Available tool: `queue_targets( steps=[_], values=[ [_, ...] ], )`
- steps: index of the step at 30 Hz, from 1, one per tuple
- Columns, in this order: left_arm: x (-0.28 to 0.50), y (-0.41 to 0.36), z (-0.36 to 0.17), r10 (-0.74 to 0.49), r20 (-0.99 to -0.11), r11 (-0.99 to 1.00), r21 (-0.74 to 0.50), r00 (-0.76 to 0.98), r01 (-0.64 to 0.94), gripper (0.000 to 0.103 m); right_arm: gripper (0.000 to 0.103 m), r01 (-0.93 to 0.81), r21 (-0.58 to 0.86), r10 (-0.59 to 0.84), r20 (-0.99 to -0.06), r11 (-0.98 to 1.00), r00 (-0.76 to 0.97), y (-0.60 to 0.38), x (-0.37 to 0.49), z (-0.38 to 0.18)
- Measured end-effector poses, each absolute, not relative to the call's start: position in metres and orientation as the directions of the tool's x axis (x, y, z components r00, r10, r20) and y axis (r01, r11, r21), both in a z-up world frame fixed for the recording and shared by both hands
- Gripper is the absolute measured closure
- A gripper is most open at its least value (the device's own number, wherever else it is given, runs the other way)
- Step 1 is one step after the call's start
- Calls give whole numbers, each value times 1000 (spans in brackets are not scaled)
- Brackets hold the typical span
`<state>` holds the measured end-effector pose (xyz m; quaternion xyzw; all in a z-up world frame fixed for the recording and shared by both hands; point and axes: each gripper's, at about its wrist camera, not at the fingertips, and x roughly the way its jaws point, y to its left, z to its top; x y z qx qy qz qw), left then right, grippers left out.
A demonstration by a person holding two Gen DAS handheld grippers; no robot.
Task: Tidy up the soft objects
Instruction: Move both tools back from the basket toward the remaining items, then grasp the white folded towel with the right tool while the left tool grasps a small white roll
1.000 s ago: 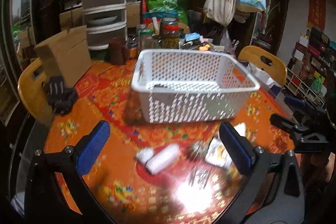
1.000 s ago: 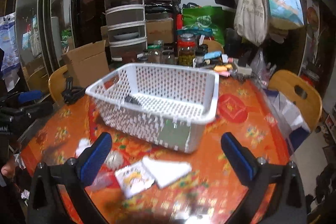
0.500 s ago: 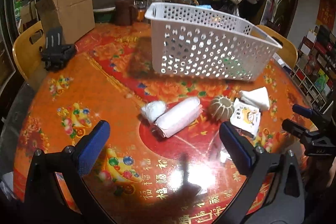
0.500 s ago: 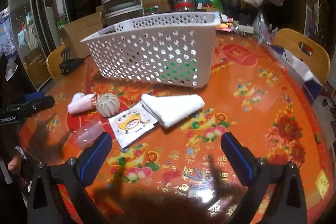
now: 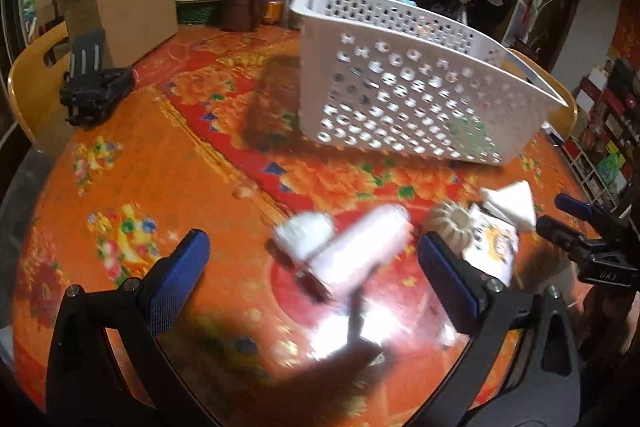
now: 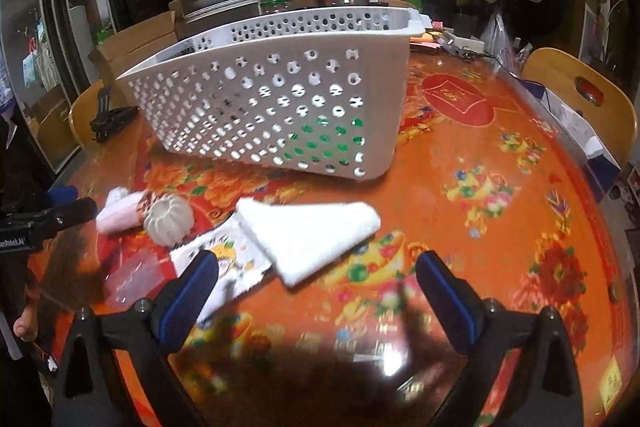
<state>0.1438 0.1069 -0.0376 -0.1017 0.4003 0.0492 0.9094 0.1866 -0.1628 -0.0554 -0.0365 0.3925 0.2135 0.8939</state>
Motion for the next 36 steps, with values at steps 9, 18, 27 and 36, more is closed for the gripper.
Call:
queue_targets(
  steps=[9, 18, 27, 36],
  values=[
    [160, 133, -45, 43, -765, 974, -109, 642, -196, 8, 8, -425, 83, 334, -759, 901, 559, -145, 216, -65],
    [178, 136, -69, 21, -808, 977, -108, 589, -184, 38, 23, -427, 70, 314, -784, 902, 535, -134, 223, -74],
    [172, 133, -72, 73, -798, 976, -67, 599, -208, 72, 38, -424, 58, 303, -785, 904, 540, -132, 222, -75],
    [158, 140, -66, 61, -773, 971, -100, 631, -216, 79, 51, -421, 75, 319, -773, 904, 549, -140, 220, -71]
  ],
)
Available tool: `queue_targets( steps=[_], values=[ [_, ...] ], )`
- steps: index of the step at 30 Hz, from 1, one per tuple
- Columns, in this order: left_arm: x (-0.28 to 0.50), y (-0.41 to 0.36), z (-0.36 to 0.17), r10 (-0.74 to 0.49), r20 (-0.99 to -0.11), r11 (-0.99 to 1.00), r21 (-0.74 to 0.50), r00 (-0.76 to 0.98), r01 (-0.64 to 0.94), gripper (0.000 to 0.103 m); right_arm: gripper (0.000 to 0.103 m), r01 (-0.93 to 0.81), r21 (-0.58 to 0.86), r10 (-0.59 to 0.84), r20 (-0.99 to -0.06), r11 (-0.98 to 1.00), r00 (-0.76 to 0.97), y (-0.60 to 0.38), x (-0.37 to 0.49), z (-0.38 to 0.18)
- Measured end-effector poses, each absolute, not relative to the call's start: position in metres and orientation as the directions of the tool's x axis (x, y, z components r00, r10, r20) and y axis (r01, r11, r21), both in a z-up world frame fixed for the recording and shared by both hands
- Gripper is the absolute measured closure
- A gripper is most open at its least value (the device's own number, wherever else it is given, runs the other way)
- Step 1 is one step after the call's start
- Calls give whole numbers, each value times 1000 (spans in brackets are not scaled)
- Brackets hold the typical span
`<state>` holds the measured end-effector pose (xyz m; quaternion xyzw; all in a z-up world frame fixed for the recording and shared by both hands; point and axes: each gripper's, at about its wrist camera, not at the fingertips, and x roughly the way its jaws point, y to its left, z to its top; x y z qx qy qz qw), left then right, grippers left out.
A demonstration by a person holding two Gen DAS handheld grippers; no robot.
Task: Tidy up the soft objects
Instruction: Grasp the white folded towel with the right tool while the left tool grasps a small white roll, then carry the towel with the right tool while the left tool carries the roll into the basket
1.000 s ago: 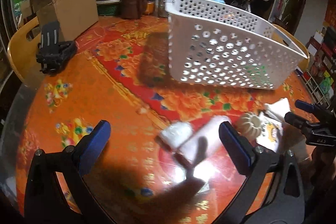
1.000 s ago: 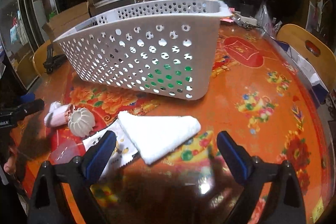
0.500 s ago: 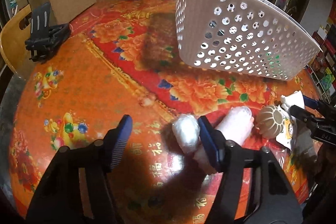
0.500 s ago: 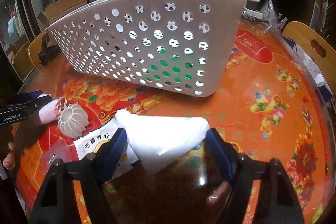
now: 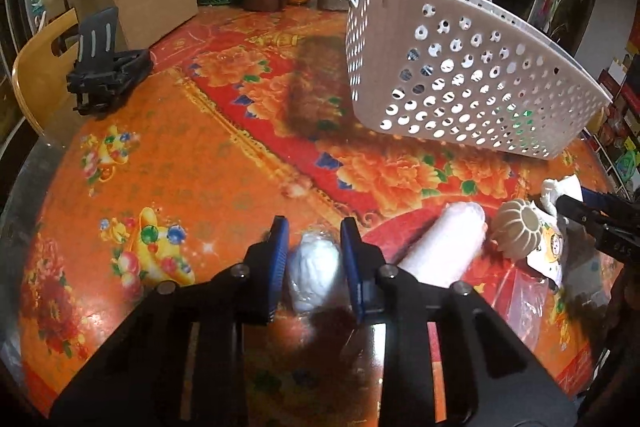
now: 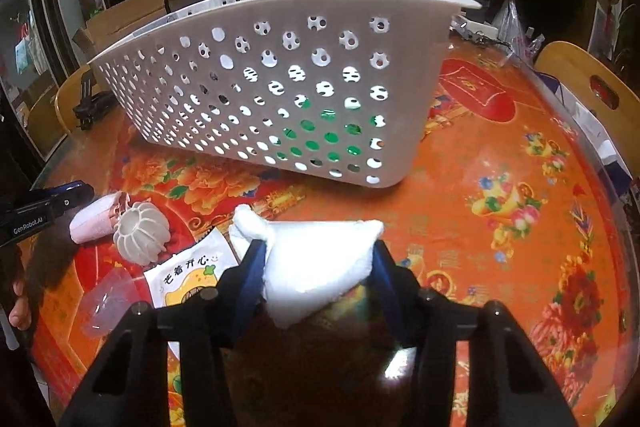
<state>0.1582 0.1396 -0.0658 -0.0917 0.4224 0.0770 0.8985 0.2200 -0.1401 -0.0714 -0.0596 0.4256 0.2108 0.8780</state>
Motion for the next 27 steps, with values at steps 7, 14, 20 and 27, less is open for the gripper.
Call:
queue_targets(
  steps=[7, 14, 20, 27],
  values=[
    [146, 141, -49, 73, -745, 971, -100, 663, -219, 79, 53, -417, 85, 335, -748, 905, 573, -147, 214, -66],
    [138, 137, -32, 76, -722, 971, -103, 688, -215, 79, 53, -404, 99, 350, -706, 910, 616, -162, 200, -50],
    [137, 128, -16, 71, -708, 975, -98, 703, -198, 79, 53, -403, 90, 356, -665, 911, 656, -171, 185, -24],
    [142, 119, 16, 62, -688, 980, -96, 723, -176, 79, 53, -428, 96, 390, -623, 898, 678, -177, 175, 11]
  ],
)
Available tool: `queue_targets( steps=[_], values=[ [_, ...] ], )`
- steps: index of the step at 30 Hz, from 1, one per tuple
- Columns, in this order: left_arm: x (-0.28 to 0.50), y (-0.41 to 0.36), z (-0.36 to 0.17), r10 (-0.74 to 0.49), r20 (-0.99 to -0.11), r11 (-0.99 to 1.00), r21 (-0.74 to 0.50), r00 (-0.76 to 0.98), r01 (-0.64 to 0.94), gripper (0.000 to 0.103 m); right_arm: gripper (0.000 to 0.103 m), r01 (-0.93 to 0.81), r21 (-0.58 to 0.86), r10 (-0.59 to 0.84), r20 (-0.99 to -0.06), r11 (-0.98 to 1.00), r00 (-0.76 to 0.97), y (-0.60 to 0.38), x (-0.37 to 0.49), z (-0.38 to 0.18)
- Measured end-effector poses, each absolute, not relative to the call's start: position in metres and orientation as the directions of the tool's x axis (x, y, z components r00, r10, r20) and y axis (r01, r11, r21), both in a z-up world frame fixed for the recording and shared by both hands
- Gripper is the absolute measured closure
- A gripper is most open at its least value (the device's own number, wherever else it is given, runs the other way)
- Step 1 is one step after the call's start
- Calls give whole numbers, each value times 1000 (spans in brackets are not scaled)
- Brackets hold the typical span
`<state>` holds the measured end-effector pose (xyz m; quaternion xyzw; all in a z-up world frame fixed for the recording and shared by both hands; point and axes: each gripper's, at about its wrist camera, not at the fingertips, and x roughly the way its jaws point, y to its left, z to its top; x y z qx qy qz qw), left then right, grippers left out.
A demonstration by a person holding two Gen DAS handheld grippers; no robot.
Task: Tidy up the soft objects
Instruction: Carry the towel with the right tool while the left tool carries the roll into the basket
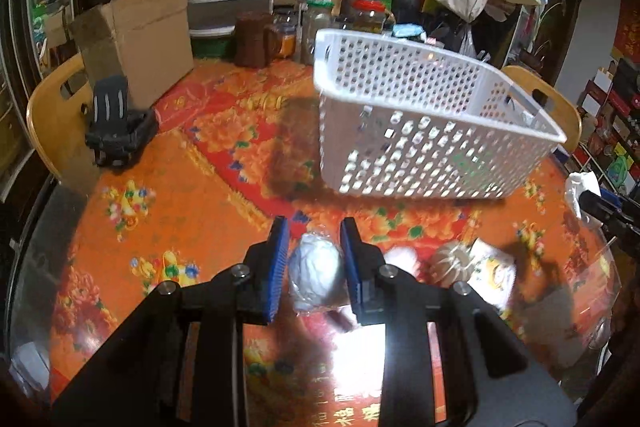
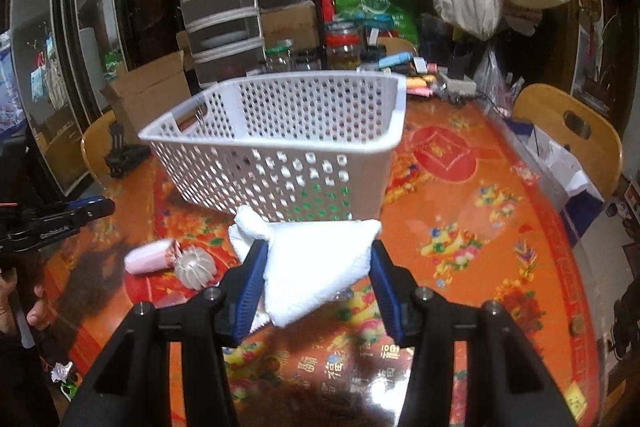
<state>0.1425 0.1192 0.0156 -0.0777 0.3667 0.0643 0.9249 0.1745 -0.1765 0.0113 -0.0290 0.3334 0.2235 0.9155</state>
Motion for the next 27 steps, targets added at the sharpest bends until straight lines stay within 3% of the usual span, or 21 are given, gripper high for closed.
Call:
queue_targets(
  steps=[6, 15, 27],
  values=[
    [157, 110, 67, 44, -647, 986, -96, 761, -138, 79, 53, -446, 79, 405, -579, 892, 707, -174, 176, 51],
    [223, 85, 130, 12, -647, 994, -76, 762, -80, 79, 53, -456, 66, 402, -593, 888, 698, -154, 221, 91],
    [314, 71, 103, 19, -752, 994, -60, 659, -96, 79, 53, -459, 60, 367, -693, 887, 620, -113, 284, 78]
  ],
)
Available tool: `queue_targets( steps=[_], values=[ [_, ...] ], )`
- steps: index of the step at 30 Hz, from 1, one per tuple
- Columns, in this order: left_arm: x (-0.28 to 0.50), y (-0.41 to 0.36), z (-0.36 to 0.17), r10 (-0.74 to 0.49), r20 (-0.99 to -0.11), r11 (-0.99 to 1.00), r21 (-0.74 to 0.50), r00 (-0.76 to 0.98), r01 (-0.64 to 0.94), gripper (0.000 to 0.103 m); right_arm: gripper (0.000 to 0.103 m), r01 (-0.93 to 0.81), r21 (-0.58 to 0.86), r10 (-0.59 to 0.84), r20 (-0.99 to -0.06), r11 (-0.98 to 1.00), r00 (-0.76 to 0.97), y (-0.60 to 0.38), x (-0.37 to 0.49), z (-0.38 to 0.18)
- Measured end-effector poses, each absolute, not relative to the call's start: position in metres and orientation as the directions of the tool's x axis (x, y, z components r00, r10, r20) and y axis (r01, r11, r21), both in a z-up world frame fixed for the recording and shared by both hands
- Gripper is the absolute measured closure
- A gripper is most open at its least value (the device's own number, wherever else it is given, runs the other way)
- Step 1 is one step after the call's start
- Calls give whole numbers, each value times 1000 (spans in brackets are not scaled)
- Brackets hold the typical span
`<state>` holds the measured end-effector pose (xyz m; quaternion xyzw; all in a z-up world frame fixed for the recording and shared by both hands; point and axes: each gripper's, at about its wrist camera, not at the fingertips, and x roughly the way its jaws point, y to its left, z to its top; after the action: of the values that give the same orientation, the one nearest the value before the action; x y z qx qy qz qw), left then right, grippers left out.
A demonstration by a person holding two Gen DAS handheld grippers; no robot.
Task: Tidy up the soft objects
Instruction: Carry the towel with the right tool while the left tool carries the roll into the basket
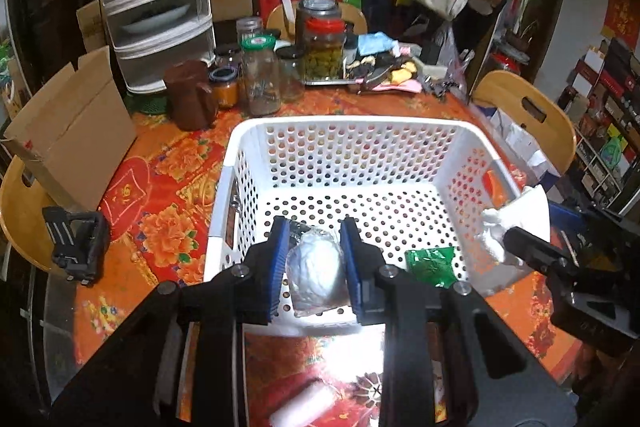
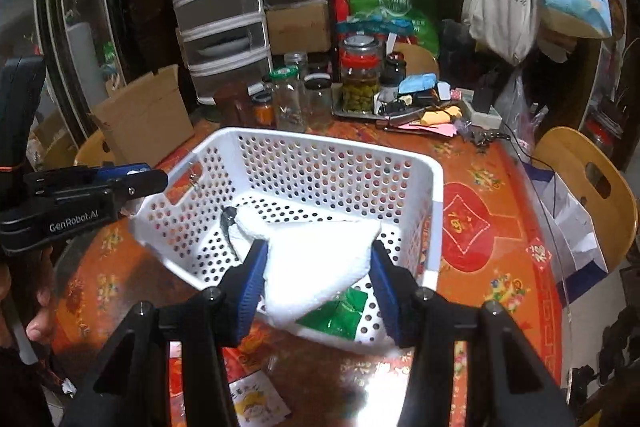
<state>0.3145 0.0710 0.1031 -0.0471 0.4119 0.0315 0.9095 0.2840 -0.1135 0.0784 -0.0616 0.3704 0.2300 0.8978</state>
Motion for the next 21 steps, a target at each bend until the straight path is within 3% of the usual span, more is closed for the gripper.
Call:
queue_targets(
  steps=[21],
  values=[
    [370, 59, 31, 26, -844, 995, -31, 535, -96, 78, 53, -412, 16, 264, -789, 911, 554, -96, 343, 17]
  ],
)
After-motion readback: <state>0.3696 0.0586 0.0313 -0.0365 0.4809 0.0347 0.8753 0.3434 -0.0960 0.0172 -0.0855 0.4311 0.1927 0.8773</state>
